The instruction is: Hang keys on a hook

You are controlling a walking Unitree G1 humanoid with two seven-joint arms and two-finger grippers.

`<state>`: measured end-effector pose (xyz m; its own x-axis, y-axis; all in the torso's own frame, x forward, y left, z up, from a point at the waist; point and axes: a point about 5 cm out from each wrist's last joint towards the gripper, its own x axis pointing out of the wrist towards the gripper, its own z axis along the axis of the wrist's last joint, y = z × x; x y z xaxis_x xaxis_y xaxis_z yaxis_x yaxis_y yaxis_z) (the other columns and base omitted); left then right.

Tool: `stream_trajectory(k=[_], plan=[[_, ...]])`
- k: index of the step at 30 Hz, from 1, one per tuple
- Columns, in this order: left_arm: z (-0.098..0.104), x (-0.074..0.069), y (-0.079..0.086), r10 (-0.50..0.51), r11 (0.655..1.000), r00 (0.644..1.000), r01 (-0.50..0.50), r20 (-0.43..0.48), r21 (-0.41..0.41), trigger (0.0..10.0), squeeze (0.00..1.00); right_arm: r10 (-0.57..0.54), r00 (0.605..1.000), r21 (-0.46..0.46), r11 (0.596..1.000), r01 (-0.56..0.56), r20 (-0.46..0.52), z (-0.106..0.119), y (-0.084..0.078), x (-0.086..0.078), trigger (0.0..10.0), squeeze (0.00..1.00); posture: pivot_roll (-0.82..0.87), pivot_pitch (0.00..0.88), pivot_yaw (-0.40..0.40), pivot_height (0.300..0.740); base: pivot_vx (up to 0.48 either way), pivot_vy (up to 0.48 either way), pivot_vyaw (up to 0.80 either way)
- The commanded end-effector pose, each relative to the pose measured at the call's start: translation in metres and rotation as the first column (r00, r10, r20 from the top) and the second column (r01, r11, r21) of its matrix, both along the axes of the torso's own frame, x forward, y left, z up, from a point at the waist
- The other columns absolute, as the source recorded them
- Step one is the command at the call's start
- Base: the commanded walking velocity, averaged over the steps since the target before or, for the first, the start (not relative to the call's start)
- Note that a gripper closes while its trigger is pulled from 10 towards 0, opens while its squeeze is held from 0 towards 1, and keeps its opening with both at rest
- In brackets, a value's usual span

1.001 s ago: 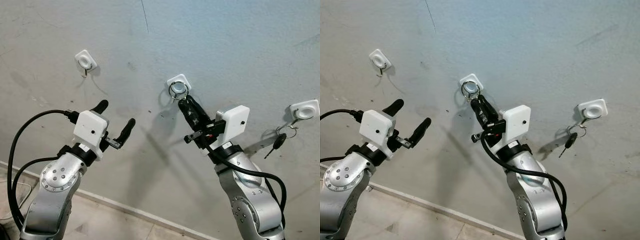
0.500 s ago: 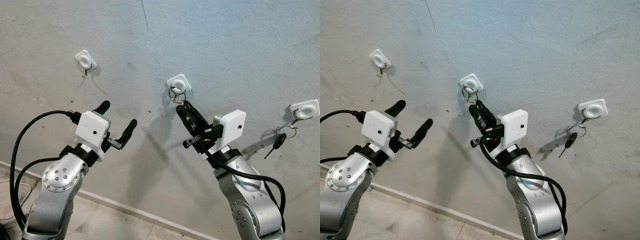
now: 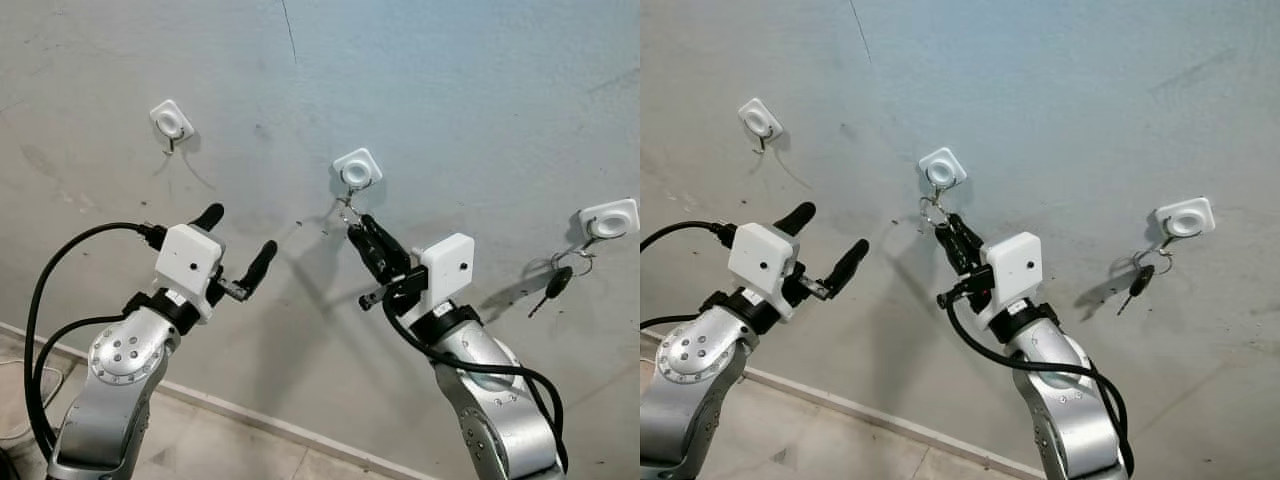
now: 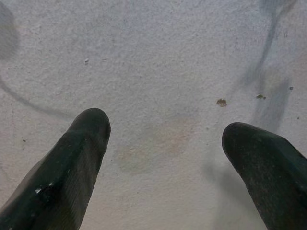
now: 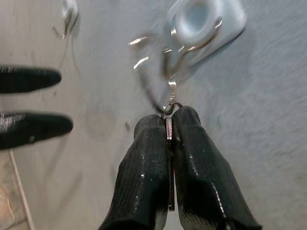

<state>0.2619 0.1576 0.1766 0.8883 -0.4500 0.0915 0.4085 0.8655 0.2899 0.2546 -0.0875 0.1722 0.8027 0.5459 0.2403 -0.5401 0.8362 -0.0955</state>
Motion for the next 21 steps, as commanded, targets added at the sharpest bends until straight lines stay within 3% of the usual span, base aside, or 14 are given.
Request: stream_trajectory(k=[1,8,21], plan=[[-0.001,0.002,-0.003,-0.009,1.0,1.0,0.009,-0.002,0.008,10.0,0.0,0.006,1.0,-0.017,1.0,-0.005,0.02,0.001,0.001,0.001,10.0,0.0,0.24,0.0,-0.031,0.74,0.0,0.0,0.0],[-0.002,0.002,-0.003,-0.01,1.0,1.0,0.01,-0.003,0.009,10.0,0.0,0.003,0.997,-0.085,0.996,0.003,0.077,0.003,0.002,0.005,10.0,0.0,0.24,0.0,-0.032,0.74,0.0,0.0,0.0],[-0.003,0.002,-0.004,-0.011,1.0,1.0,0.011,-0.007,0.008,10.0,0.0,-0.032,0.995,-0.093,0.995,0.04,0.091,0.003,-0.002,0.013,10.0,0.0,0.24,0.0,-0.034,0.74,0.0,0.0,0.0]])
